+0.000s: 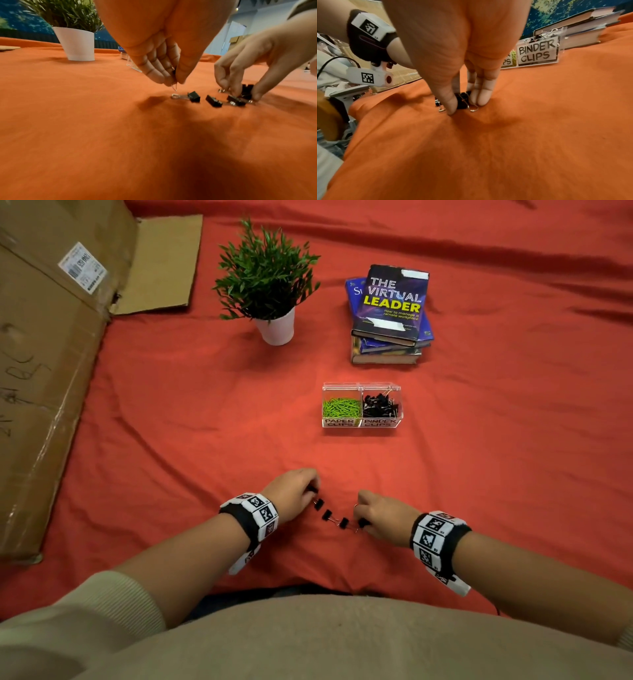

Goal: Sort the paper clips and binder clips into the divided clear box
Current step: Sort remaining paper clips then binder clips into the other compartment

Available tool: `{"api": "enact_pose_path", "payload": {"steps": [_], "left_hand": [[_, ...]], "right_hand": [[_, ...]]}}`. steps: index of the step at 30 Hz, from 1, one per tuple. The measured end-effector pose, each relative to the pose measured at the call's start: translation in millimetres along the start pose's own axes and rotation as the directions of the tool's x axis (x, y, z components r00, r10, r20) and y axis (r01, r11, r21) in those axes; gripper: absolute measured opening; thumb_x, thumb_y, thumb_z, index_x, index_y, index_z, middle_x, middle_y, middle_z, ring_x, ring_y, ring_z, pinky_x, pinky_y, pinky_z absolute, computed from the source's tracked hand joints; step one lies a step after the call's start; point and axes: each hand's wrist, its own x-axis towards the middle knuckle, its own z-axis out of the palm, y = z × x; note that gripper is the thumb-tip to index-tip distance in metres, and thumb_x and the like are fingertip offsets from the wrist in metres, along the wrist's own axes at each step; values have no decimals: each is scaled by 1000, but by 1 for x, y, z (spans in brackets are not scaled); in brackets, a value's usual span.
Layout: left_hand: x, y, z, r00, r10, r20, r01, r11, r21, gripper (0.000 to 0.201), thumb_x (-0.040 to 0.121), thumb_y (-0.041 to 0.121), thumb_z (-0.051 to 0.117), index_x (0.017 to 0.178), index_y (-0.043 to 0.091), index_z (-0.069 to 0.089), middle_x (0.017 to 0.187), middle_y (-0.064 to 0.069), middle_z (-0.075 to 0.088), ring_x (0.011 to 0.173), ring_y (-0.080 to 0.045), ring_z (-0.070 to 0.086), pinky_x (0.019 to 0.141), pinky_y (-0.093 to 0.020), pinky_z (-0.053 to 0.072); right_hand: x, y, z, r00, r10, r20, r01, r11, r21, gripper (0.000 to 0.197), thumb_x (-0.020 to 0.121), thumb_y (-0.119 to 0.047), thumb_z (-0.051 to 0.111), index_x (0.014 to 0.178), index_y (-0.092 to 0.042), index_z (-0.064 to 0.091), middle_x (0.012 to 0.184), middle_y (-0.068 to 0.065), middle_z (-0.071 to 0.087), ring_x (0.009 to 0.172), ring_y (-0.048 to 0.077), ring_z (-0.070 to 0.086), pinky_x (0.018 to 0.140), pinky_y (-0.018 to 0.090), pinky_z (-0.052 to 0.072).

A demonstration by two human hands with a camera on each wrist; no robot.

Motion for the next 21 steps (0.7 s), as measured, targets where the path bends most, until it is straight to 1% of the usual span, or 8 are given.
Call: {"api": "enact_pose_path", "payload": {"steps": [2, 4, 6, 8, 12, 15, 17, 21], "left_hand": [[1, 5, -1, 998, -9, 67, 6, 999, 33, 30, 84, 10, 59, 114, 19, 59, 106, -2, 62, 96, -22, 59, 82, -26, 42], [2, 7, 1, 986, 30, 162, -50, 992, 118, 42, 87, 11, 57, 127, 21, 54, 114, -3, 59, 104, -21, 57, 89, -27, 43], [1, 8, 4, 974, 50, 220, -94, 976, 196, 48, 89, 11, 54, 135, 22, 49, 121, -4, 55, 113, -24, 54, 96, -29, 42], [1, 7, 6, 968, 48, 246, -112, 961, 253, 49, 91, 11, 52, 138, 23, 47, 121, -6, 52, 117, -26, 52, 96, -33, 42], [2, 5, 7, 966, 41, 257, -111, 958, 263, 45, 91, 13, 55, 135, 23, 50, 118, -7, 53, 114, -27, 52, 93, -33, 41], [3, 6, 8, 963, 46, 266, -117, 959, 260, 39, 91, 15, 56, 130, 22, 55, 117, -6, 53, 112, -26, 53, 91, -33, 42], [4, 8, 8, 962, 46, 270, -120, 957, 264, 36, 91, 16, 57, 126, 20, 57, 116, -7, 53, 111, -27, 54, 91, -34, 43], [5, 10, 9, 967, 11, 253, -85, 956, 282, 28, 89, 15, 60, 116, 13, 57, 116, -9, 46, 98, -31, 57, 82, -41, 47]], "right_hand": [[0, 1, 0, 1000, 16, -1, -16, 999, 31, 27, 86, -14, 54, 112, -9, 59, 116, 11, 46, 96, 30, 56, 83, 39, 46], [1, 4, -3, 998, 54, -26, -50, 992, 119, 25, 85, -14, 55, 108, -9, 60, 112, 12, 49, 95, 30, 57, 83, 37, 45], [3, 10, -14, 986, 130, -107, -102, 966, 239, 21, 83, -14, 60, 103, -10, 63, 107, 12, 53, 94, 30, 58, 84, 35, 46], [7, 20, -36, 944, 229, -237, -148, 937, 315, 19, 82, -15, 64, 100, -11, 65, 103, 12, 57, 91, 26, 58, 84, 30, 45], [20, 46, -93, 794, 368, -484, -182, 903, 389, 15, 81, -16, 67, 97, -14, 68, 99, 8, 60, 80, 15, 52, 75, 24, 41], [34, 66, -124, 717, 426, -551, -225, 890, 396, 17, 82, -17, 68, 99, -13, 67, 103, 9, 62, 94, 22, 57, 80, 28, 42], [44, 74, -134, 700, 450, -554, -249, 882, 401, 18, 82, -14, 67, 100, -11, 67, 101, 12, 61, 96, 26, 57, 79, 28, 39], [57, 82, -135, 736, 466, -490, -300, 875, 381, 22, 82, -6, 62, 103, -9, 65, 106, 14, 59, 101, 30, 55, 82, 28, 40]]}}
